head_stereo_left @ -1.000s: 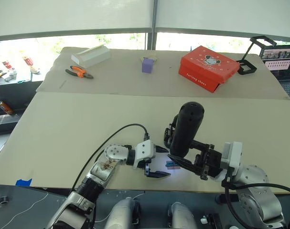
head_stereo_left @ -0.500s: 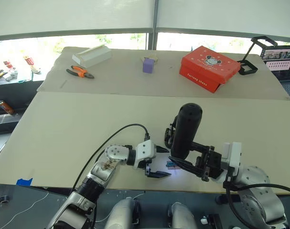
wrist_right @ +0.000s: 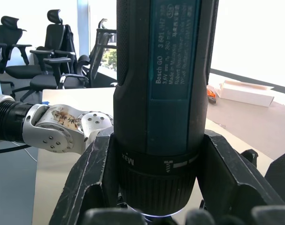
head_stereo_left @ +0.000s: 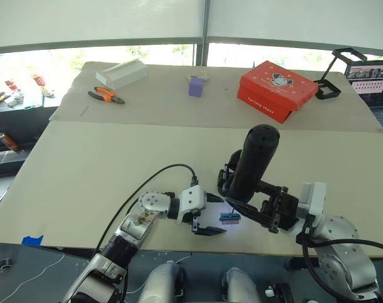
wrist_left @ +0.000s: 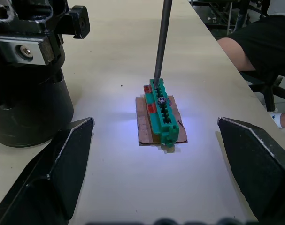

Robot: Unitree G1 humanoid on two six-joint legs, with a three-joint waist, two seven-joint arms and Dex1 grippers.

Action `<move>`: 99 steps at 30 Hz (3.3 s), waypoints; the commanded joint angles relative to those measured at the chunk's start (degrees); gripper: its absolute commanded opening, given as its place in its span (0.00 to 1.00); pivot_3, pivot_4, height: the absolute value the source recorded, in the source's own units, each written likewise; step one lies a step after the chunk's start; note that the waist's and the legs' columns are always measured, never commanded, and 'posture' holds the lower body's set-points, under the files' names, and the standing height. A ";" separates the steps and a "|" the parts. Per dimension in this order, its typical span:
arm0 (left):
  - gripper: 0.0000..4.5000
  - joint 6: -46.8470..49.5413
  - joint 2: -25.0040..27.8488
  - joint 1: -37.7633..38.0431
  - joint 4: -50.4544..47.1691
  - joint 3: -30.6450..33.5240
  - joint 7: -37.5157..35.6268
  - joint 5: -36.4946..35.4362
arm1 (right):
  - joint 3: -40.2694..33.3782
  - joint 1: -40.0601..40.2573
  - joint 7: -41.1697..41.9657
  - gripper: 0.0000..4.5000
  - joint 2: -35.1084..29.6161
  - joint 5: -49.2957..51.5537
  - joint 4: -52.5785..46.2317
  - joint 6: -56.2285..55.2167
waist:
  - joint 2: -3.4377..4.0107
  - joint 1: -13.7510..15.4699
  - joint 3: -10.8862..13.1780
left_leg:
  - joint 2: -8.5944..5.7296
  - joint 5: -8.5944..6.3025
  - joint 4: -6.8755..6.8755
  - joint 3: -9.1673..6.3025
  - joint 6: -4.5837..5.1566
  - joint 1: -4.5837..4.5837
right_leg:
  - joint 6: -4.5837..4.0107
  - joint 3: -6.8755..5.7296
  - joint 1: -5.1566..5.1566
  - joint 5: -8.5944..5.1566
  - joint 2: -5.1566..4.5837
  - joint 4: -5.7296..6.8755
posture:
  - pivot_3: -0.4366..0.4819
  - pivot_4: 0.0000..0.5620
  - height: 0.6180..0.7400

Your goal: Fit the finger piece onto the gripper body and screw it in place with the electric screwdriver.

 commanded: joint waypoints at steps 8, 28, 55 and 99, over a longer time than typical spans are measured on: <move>0.99 0.93 -0.32 0.83 0.74 -2.02 -0.29 0.82 | 0.17 -0.56 0.61 0.43 0.92 -0.09 -1.81 -2.06 | 0.00 0.00 0.00 | 0.00 0.00 0.00 0.00 0.00 0.00 | 0.00 0.00 0.00 0.00 0.00 0.00 | 0.48 0.27 1.00; 0.99 0.87 -0.30 0.76 0.83 -1.96 -0.27 0.89 | -0.58 0.16 1.02 0.43 0.69 -0.66 -1.51 -2.02 | 0.00 0.01 0.00 | 0.00 0.00 0.00 0.00 0.00 0.00 | 0.00 0.00 0.00 0.00 0.00 0.00 | 0.48 0.27 1.00; 0.99 0.75 -0.52 0.80 0.93 -1.95 -0.29 1.13 | 0.03 0.30 0.82 0.43 0.64 -2.28 -0.55 -2.18 | 0.00 0.04 -0.02 | 0.00 -0.01 0.00 -0.01 0.01 0.11 | 0.00 -0.01 0.12 0.00 0.00 -0.03 | 0.48 0.27 1.00; 0.99 11.07 11.55 -0.86 -15.83 23.69 -6.73 -28.76 | -29.40 -3.05 -12.02 0.43 -14.32 25.56 -13.42 13.03 | -0.01 -0.07 0.00 | 0.06 -0.01 -0.08 0.01 -0.01 0.30 | -0.02 0.02 0.57 -0.03 0.05 -0.09 | 0.48 0.27 1.00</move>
